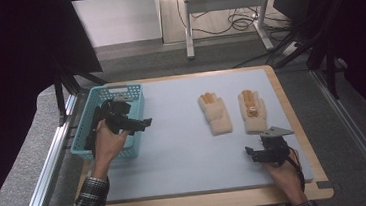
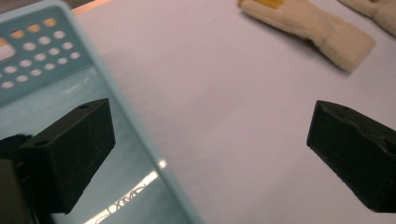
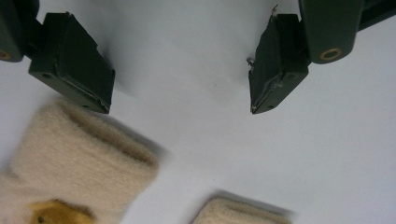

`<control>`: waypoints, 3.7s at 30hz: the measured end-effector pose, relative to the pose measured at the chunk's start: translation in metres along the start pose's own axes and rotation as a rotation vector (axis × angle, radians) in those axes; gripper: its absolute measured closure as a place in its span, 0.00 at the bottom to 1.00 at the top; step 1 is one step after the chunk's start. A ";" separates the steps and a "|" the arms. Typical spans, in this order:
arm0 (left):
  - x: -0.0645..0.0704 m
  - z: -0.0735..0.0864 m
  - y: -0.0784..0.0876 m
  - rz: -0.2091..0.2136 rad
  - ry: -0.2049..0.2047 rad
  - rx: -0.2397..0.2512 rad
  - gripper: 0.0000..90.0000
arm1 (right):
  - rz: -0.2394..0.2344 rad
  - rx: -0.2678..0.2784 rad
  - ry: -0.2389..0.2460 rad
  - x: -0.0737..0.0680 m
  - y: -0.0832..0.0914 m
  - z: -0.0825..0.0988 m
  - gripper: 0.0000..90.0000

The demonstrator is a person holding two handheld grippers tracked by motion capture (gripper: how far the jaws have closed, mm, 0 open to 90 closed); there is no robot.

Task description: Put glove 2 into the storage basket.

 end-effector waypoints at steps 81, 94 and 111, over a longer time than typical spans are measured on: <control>0.108 0.105 -0.057 0.025 -0.046 -0.025 0.02 | -0.189 -0.100 0.179 -0.029 -0.134 -0.131 0.44; 0.108 0.105 -0.057 0.025 -0.046 -0.025 0.02 | -0.173 -0.101 0.148 -0.037 -0.118 -0.134 0.62; 0.107 0.105 -0.057 0.023 -0.051 -0.025 0.02 | -0.209 -0.031 0.120 -0.116 -0.037 -0.086 0.57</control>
Point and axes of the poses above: each handheld gripper's, and its own axes: y roughly backward along the jaws, z roughly out of its underside, x roughly to its right, the point moved 2 cm from there along -y, roughly forward along the jaws, and after that the axes turned 7 degrees about -y, right-handed, at the moved point
